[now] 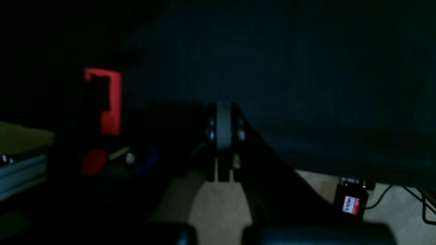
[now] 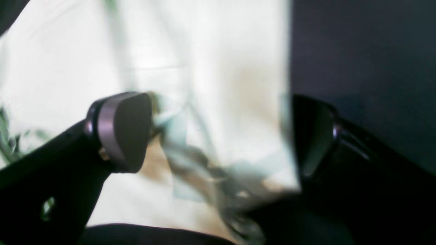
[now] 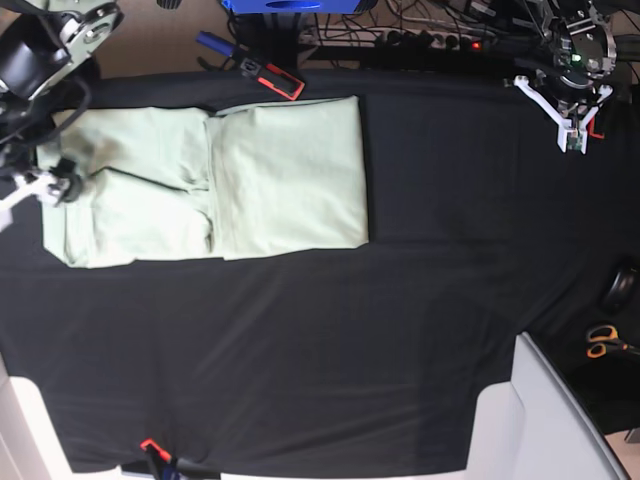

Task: Fold the T-shirt properly
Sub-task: 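Grasp the shirt's end with the right gripper and fold it over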

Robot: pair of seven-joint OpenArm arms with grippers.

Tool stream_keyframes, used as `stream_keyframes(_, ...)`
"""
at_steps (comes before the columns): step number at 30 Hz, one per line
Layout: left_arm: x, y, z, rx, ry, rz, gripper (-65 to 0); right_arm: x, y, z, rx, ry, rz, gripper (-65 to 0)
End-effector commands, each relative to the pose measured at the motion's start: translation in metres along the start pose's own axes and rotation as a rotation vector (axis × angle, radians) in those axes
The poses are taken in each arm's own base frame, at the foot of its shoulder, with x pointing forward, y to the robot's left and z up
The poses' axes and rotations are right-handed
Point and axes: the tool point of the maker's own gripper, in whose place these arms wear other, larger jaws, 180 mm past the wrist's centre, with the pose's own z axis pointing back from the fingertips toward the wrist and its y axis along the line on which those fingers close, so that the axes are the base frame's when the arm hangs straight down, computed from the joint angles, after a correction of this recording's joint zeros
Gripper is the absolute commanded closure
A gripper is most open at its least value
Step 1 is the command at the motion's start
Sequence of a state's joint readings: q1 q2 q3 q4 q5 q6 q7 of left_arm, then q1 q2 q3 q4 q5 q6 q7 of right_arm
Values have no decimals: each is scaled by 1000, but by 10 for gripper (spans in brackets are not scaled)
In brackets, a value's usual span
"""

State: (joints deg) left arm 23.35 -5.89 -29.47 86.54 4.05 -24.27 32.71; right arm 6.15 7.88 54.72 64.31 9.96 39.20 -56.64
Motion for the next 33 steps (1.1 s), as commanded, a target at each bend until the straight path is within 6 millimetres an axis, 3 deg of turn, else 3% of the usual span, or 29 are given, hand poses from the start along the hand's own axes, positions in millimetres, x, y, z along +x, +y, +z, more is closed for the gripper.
stream_keyframes(1, 10, 8, 2, 17, -35, -7, 0, 28, -5, 11, 2, -82, 13, -614)
stream_keyframes(8, 10, 7, 2, 16, -34, -6, 0, 72, -4, 35, 144, -294, -115, -614)
stream_keyframes(14, 11, 6, 2, 14, -36, -4, 0, 79, -1, 27, 298, -344, -279, -614)
stream_keyframes(20, 10, 7, 2, 15, -36, -7, 0, 70, -44, 26, 299, -356, -454, -615)
stream_keyframes(24, 11, 7, 2, 15, -37, -7, 0, 63, -50, 25, 275, -324, -443, -615)
stream_keyframes(27, 13, 6, 1, 15, -42, -6, 0, 43, -55, 20, 235, -255, -422, -615)
stream_keyframes(33, 15, 4, 1, 10, -45, -9, 0, 3, -25, -4, 257, -123, -373, -614)
